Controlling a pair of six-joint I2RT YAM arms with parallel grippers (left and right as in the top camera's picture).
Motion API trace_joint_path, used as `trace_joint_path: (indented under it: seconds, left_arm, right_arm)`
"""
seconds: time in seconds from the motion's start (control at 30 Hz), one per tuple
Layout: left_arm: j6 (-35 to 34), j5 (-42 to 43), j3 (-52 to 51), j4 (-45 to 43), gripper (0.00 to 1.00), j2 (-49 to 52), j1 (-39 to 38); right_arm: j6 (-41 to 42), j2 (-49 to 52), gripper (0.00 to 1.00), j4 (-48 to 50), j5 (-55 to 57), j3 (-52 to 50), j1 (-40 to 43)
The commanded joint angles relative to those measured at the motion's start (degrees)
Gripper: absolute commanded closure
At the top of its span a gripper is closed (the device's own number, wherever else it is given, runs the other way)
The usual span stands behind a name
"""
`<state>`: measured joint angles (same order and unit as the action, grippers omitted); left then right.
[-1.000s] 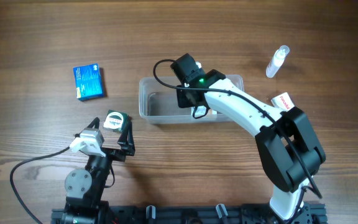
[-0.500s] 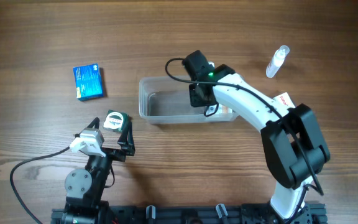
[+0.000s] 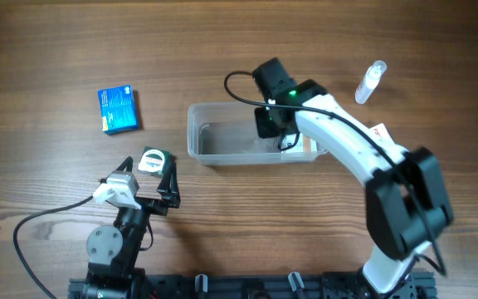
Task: Pack container
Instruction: 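Lift the right gripper away from the container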
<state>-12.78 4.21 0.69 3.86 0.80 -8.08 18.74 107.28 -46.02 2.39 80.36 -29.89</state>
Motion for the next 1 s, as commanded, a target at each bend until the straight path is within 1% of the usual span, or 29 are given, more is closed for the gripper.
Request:
trace_joint_path:
  seconds: [0.0,0.1,0.13,0.2,0.3,0.37,0.4,0.5,0.63,0.97]
  left_arm:
    - [0.33,0.04,-0.37,0.17,0.0,-0.26,0.44]
    - [0.33,0.04,-0.37,0.2,0.0,-0.26,0.44]
    - [0.33,0.04,-0.37,0.2,0.0,-0.26,0.44]
    - [0.31,0.04,-0.37,0.2,0.0,-0.26,0.44]
    - [0.33,0.04,-0.37,0.2,0.0,-0.26,0.44]
    - [0.33,0.04,-0.37,0.2,0.0,-0.26,0.44]
    - [0.31,0.04,-0.37,0.2,0.0,-0.26,0.44]
    - [0.31,0.04,-0.37,0.17,0.0,-0.26,0.44]
    - [0.31,0.04,-0.37,0.2,0.0,-0.26,0.44]
    - [0.31,0.04,-0.37,0.2,0.0,-0.26,0.44]
  right_arm:
    - [-2.27,-9.86,0.5,-3.13,0.24,4.7,0.92]
    - [-3.8,-18.23,0.43,-11.06,5.9,5.86,3.96]
    - [-3.87,-20.74,0.37,-14.05,7.98,5.86,5.7]
    - [-8.11,-24.68,0.19,-19.56,9.68,5.84,10.91]
    - [-12.7,-26.29,0.04,-24.87,9.53,5.77,20.24]
    - [-13.14,-26.27,0.0,-25.57,4.33,4.96,26.49]
    - [-14.36,-26.14,0.01,-25.18,2.71,4.28,29.64]
    - [-14.34,-25.31,0.01,-24.68,0.11,4.13,33.88]
    - [-14.45,-25.2,0.0,-24.46,6.47,4.13,34.62]
    - [-14.25,-25.2,0.0,-23.15,6.8,4.15,34.62]
